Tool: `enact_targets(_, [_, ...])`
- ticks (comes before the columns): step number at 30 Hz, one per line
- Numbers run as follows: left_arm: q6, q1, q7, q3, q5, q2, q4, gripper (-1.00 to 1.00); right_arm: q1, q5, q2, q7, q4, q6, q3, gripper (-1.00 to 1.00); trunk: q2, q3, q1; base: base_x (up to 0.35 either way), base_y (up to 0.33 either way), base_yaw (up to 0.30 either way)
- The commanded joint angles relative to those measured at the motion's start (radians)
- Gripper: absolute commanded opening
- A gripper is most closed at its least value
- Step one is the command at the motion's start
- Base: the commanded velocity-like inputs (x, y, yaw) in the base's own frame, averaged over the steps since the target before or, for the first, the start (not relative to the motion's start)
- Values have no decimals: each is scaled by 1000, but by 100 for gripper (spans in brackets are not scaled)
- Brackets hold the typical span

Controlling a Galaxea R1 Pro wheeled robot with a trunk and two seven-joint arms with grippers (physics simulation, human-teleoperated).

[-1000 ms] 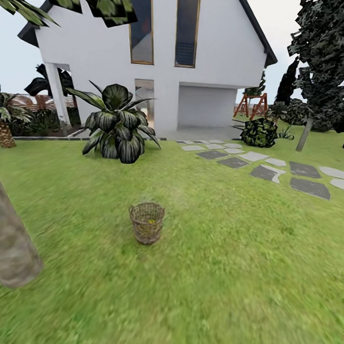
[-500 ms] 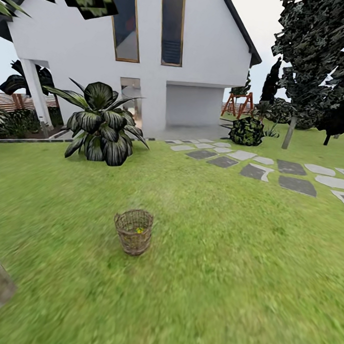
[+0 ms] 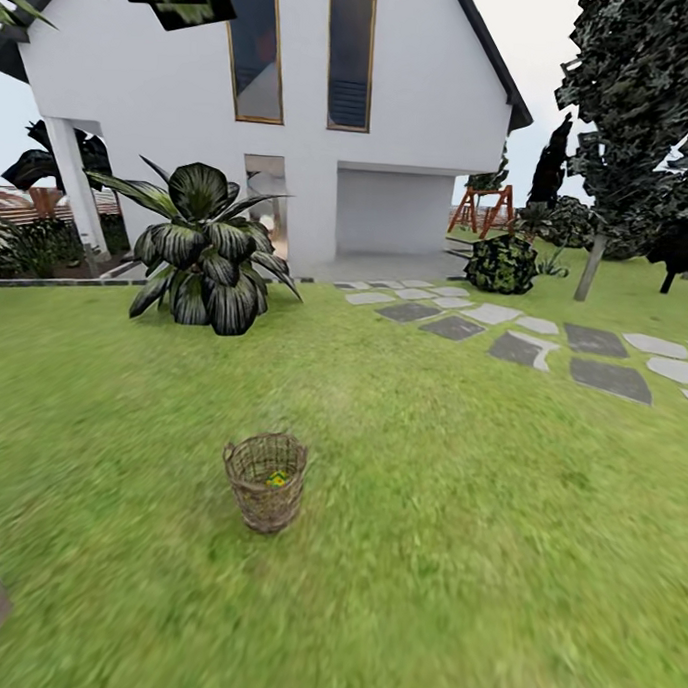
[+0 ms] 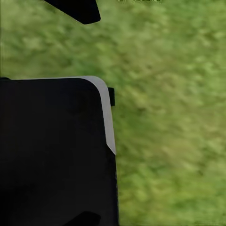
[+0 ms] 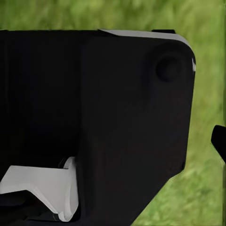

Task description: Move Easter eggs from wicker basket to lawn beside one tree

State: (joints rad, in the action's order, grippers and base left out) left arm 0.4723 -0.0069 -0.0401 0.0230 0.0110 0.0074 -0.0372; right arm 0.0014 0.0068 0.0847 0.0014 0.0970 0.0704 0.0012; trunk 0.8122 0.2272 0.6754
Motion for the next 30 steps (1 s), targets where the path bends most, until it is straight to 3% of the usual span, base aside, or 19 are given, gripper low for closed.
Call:
enact_targets(1, [3, -1, -1, 2, 1, 0, 1, 100, 0, 0, 0, 0, 0, 2, 0, 100, 1, 1, 1, 321, -66, 200])
enact_targets(8, [3, -1, -1, 2, 1, 0, 1, 100, 0, -1, 0, 0, -2, 2, -3, 100, 1, 1, 1, 317, -93, 196])
enact_targets(30, [3, -1, -1, 2, 1, 0, 1, 100, 0, 7, 1, 0, -10, 3, 3, 100, 1, 3, 1, 313, -49, 26])
